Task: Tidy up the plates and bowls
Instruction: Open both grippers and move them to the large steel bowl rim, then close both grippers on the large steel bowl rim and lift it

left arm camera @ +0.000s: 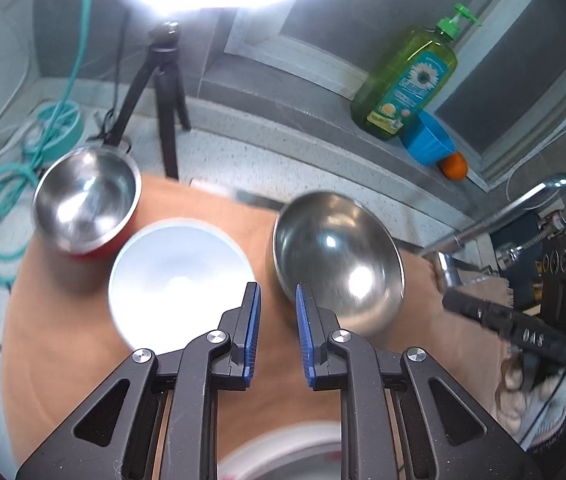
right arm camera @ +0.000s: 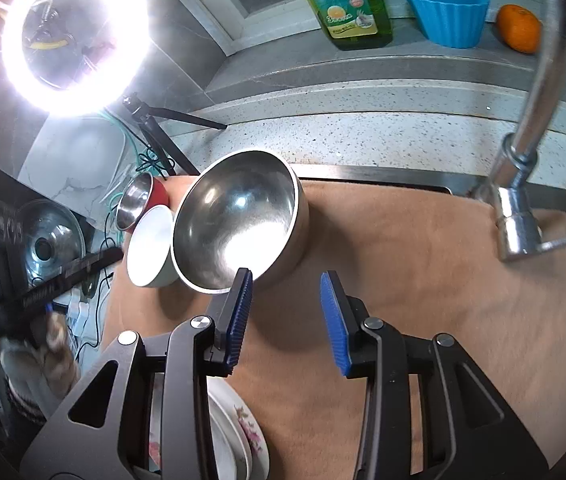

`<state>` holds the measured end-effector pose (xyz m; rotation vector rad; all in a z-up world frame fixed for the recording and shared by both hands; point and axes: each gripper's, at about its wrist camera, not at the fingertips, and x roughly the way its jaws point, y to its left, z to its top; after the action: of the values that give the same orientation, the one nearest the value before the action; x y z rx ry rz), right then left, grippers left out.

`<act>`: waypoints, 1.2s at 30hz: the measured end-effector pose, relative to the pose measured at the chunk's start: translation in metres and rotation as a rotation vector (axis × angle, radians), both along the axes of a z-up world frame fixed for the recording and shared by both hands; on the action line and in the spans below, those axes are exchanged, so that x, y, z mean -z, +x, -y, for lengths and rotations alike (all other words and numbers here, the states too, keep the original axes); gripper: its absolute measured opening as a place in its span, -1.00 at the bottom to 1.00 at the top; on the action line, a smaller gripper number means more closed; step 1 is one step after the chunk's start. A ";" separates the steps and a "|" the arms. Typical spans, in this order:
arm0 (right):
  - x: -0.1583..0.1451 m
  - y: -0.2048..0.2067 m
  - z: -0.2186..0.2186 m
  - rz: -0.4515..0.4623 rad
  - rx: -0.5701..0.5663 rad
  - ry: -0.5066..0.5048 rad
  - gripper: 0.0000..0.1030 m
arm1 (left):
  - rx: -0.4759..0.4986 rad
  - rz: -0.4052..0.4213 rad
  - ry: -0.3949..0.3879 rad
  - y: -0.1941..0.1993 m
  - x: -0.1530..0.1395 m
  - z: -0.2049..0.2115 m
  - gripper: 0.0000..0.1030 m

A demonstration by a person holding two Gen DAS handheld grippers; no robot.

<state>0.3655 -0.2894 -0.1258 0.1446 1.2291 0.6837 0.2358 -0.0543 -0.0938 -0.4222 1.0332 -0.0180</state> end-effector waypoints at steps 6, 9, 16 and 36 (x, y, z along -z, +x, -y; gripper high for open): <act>0.017 0.015 -0.011 -0.044 -0.001 -0.007 -0.29 | 0.018 -0.051 -0.011 0.031 0.013 -0.001 -0.68; 0.024 0.020 -0.015 -0.066 0.001 -0.008 -0.29 | 0.025 -0.081 -0.007 0.042 0.022 0.000 -0.68; 0.035 0.030 -0.024 -0.097 -0.008 -0.030 -0.29 | 0.042 -0.114 0.022 0.056 0.029 0.005 -0.68; 0.045 0.031 -0.042 -0.116 -0.062 -0.078 -0.66 | 0.131 -0.150 0.085 0.071 0.039 0.024 -0.69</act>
<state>0.3964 -0.2479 -0.1705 0.0823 1.3745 0.6872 0.3070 -0.0781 -0.1330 -0.2810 1.2039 -0.0604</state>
